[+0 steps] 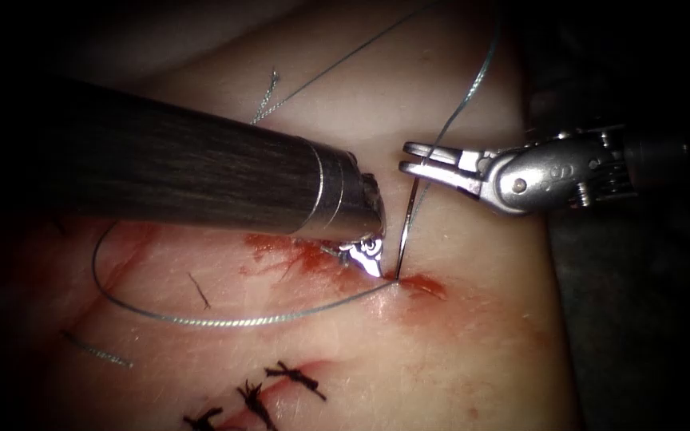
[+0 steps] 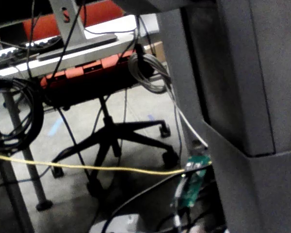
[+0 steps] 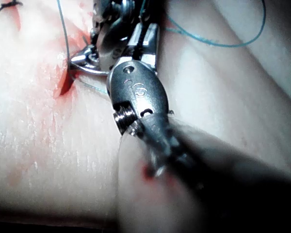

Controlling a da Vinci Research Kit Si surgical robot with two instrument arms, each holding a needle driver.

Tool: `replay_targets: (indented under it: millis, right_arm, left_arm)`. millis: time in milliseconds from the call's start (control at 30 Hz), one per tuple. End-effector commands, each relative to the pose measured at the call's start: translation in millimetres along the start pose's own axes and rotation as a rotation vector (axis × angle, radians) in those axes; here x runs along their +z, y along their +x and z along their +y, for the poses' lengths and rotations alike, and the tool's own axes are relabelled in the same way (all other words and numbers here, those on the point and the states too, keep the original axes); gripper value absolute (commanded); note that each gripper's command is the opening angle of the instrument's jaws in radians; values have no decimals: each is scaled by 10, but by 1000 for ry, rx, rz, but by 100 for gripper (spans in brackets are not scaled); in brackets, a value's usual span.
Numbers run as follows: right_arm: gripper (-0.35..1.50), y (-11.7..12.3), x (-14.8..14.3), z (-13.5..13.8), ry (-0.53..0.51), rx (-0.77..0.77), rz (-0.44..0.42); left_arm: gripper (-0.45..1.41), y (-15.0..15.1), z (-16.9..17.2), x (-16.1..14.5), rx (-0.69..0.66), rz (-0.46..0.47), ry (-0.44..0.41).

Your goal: Wound Closure

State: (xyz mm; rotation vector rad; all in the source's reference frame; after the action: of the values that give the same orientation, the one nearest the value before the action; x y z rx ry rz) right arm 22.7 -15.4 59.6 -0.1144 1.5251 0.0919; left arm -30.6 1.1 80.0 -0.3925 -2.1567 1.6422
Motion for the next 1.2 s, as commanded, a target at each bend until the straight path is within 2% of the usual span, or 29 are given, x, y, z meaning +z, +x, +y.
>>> replay_targets:
  millis: [33,667,1200]
  right_arm:
    - [-35,-3,8,-3,-2,12,-1]
    - [-35,-4,2,5,-122,53,-65]
    - [-35,-5,7,-7,-112,152,-60]
  left_arm:
    - [-45,4,-6,2,0,0,0]
    - [-45,1,-1,9,1,-17,-12]
    - [-45,2,0,8,0,-19,-14]
